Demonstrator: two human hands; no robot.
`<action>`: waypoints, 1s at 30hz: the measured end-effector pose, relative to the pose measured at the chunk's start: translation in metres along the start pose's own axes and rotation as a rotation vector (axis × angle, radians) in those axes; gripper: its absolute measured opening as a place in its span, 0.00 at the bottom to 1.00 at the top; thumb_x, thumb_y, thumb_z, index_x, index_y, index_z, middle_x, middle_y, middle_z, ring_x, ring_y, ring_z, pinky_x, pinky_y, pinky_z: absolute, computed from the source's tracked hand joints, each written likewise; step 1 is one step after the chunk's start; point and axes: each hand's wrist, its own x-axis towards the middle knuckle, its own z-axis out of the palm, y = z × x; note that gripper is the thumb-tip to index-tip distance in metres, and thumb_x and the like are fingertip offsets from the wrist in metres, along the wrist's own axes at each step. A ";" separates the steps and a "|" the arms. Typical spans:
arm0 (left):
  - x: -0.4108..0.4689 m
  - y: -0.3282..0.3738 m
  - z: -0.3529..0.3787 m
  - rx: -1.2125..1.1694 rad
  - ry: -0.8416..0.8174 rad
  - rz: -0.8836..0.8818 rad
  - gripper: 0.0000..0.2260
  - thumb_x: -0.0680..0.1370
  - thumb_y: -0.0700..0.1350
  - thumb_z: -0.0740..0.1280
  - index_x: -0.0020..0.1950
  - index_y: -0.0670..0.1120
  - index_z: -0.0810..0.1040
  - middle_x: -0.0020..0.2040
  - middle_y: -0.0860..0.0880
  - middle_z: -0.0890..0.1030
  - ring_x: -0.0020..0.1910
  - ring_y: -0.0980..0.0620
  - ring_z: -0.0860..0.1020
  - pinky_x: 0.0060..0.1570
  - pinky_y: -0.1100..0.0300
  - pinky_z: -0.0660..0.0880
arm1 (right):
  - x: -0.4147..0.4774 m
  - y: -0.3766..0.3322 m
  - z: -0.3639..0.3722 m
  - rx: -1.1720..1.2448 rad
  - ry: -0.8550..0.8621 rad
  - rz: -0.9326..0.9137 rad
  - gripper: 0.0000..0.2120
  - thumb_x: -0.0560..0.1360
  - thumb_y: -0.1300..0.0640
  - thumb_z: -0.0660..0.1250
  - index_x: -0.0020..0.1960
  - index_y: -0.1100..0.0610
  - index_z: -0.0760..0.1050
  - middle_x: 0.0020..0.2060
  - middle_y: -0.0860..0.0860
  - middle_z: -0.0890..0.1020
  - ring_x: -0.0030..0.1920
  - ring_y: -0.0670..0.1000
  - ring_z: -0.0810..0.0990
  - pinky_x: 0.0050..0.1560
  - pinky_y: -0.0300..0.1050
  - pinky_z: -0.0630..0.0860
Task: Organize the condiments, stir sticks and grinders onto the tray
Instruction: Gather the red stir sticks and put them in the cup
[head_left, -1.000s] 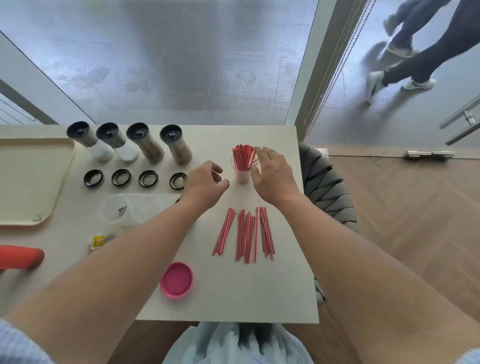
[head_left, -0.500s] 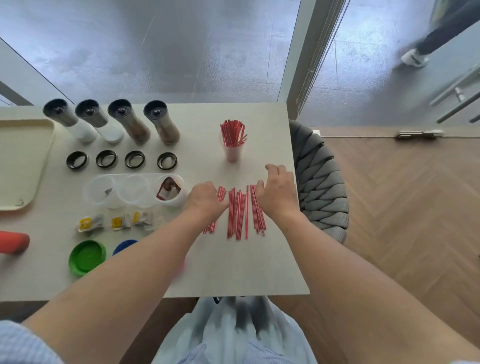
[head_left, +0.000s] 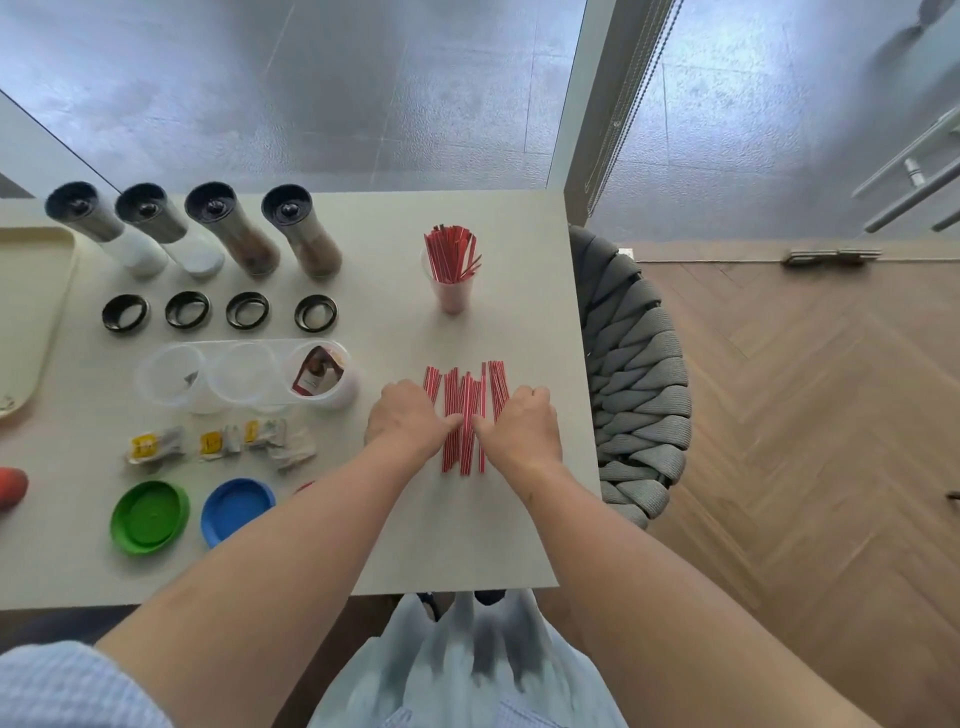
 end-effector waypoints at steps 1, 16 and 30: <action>0.000 0.001 0.001 0.009 0.004 0.007 0.32 0.71 0.67 0.73 0.59 0.40 0.78 0.52 0.42 0.83 0.55 0.42 0.82 0.54 0.52 0.80 | 0.000 -0.002 0.001 -0.009 -0.002 0.000 0.35 0.75 0.39 0.71 0.67 0.64 0.68 0.61 0.58 0.71 0.61 0.58 0.74 0.61 0.50 0.73; 0.011 0.003 -0.005 -0.054 -0.031 -0.032 0.10 0.72 0.46 0.75 0.49 0.43 0.83 0.49 0.42 0.84 0.51 0.39 0.83 0.44 0.55 0.78 | 0.008 -0.012 -0.003 -0.021 -0.061 0.028 0.13 0.75 0.66 0.66 0.60 0.63 0.74 0.56 0.60 0.77 0.55 0.61 0.80 0.52 0.48 0.76; 0.018 -0.009 -0.015 -0.184 -0.041 -0.060 0.05 0.71 0.45 0.73 0.44 0.47 0.87 0.41 0.46 0.85 0.43 0.43 0.84 0.41 0.57 0.79 | 0.009 -0.006 -0.019 0.156 -0.082 0.154 0.08 0.71 0.69 0.62 0.46 0.60 0.76 0.42 0.55 0.78 0.43 0.59 0.78 0.40 0.44 0.74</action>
